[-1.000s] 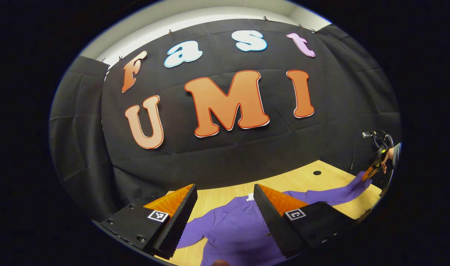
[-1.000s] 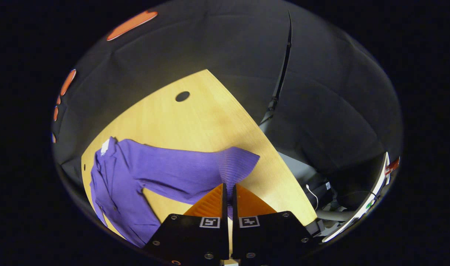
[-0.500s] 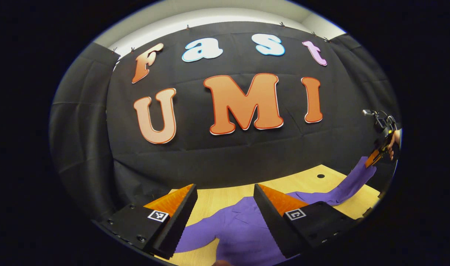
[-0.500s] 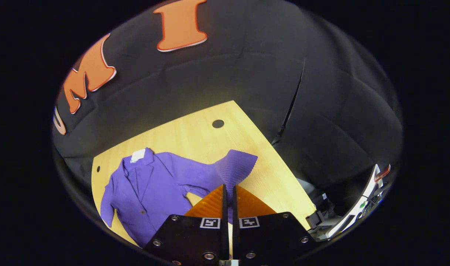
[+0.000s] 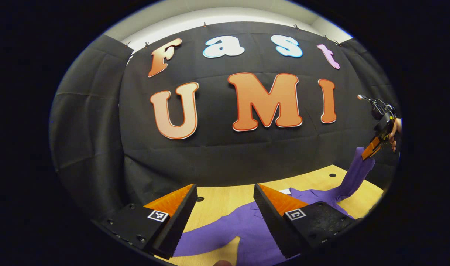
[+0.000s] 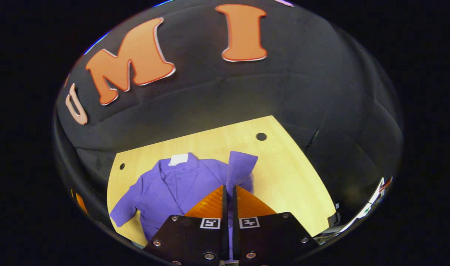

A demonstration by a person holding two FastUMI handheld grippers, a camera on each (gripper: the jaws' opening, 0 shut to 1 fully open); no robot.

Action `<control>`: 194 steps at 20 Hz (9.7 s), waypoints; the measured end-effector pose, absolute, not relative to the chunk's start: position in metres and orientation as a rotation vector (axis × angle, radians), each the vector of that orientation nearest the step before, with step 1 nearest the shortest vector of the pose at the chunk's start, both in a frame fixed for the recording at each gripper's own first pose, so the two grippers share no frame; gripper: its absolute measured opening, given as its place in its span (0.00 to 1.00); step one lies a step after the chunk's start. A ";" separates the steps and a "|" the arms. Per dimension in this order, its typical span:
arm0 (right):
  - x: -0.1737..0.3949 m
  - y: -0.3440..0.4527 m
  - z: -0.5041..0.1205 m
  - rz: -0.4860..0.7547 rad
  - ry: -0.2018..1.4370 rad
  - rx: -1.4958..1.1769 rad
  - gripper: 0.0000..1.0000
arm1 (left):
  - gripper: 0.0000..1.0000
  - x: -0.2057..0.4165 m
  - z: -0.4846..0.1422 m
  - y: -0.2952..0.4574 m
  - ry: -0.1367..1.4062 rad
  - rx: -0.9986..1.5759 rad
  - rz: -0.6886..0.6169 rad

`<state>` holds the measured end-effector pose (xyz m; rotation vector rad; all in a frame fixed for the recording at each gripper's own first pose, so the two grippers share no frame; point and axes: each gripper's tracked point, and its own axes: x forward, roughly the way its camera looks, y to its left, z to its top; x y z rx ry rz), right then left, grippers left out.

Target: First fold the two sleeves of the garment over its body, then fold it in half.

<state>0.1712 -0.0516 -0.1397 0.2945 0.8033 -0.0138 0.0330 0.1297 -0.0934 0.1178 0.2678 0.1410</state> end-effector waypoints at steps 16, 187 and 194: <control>0.226 0.182 -0.161 0.322 0.858 0.222 0.04 | 0.98 -0.003 -0.128 0.232 0.372 0.110 0.354; -0.141 -0.037 -0.416 0.212 1.260 0.127 0.96 | 1.00 -0.217 -0.375 0.079 1.458 -0.095 0.112; -0.149 -0.039 -0.428 0.195 1.315 0.100 0.95 | 1.00 -0.228 -0.387 0.078 1.564 -0.113 0.111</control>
